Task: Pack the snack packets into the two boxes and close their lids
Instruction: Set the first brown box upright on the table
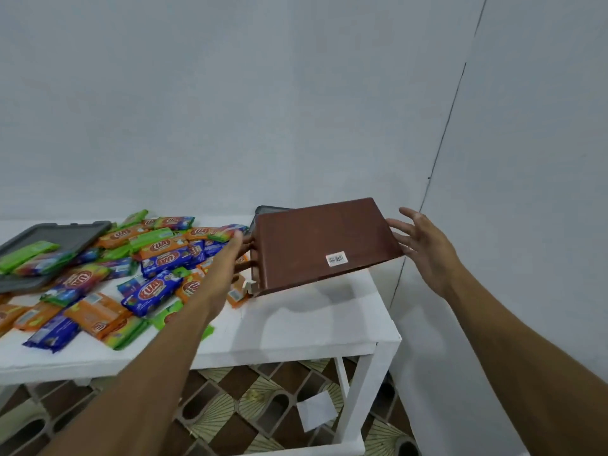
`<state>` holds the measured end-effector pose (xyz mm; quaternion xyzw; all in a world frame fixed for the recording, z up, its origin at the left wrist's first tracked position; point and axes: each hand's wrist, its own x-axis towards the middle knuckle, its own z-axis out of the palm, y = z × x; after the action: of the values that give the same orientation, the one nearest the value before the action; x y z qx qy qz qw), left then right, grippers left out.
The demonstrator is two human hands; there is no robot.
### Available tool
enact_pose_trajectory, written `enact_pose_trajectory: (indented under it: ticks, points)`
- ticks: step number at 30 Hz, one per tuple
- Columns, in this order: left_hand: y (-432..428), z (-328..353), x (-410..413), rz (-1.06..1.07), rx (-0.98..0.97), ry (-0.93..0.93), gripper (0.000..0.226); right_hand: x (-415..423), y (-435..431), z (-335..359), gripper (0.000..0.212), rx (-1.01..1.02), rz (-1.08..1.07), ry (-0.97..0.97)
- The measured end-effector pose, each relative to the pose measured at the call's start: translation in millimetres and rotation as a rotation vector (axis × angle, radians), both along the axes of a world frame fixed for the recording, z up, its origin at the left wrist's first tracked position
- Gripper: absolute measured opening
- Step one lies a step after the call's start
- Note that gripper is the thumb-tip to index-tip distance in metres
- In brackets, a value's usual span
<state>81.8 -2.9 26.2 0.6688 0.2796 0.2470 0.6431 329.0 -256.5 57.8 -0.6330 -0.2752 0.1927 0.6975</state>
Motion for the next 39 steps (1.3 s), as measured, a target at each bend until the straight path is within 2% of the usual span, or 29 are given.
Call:
enact_pose_trajectory:
  ticks: [2, 5, 6, 9, 12, 15, 18, 19, 21, 24, 32, 36, 39]
  points:
    - [10, 0, -4, -0.079, -0.014, 0.030, 0.090, 2, -3, 0, 0.051, 0.070, 0.035, 0.044]
    - [18, -5, -4, -0.134, -0.077, 0.011, 0.088, 1, -2, 2, 0.072, 0.035, 0.082, -0.013]
    - [20, -6, -3, -0.154, -0.094, 0.005, 0.087, 2, -1, 4, 0.072, 0.025, 0.087, -0.027]
    - [24, -13, -2, -0.093, -0.160, -0.052, 0.090, 3, 8, 11, 0.055, -0.004, 0.059, -0.059]
    - [18, -16, -1, -0.077, -0.192, -0.052, 0.087, 8, 22, 7, 0.037, -0.044, -0.093, -0.083]
    - [9, -22, 5, 0.000, -0.013, 0.052, 0.073, 12, 34, -7, 0.041, -0.137, -0.210, -0.065]
    - [5, -26, 9, 0.167, 0.162, 0.164, 0.078, 15, 43, -9, 0.037, -0.150, -0.275, -0.073]
    - [4, -27, 10, 0.213, 0.184, 0.158, 0.068, 14, 45, -8, 0.036, -0.159, -0.265, -0.091]
    - [1, -25, 13, 0.245, 0.278, 0.156, 0.054, 12, 48, -8, 0.041, -0.242, -0.233, -0.181]
    - [-3, -28, 20, 0.194, 0.419, 0.246, 0.067, 5, 46, -19, 0.055, -0.411, -0.224, -0.330]
    - [-5, -22, 26, 0.169, 0.317, 0.367, 0.073, 3, 43, -46, 0.048, -0.828, -0.174, -0.642]
    - [2, -19, 20, 0.158, 0.459, 0.398, 0.061, -13, 46, -42, 0.037, -0.817, -0.159, -0.984]
    - [14, -20, 1, 0.102, 0.618, 0.385, 0.041, -31, 56, -37, 0.033, -0.798, -0.025, -1.111]
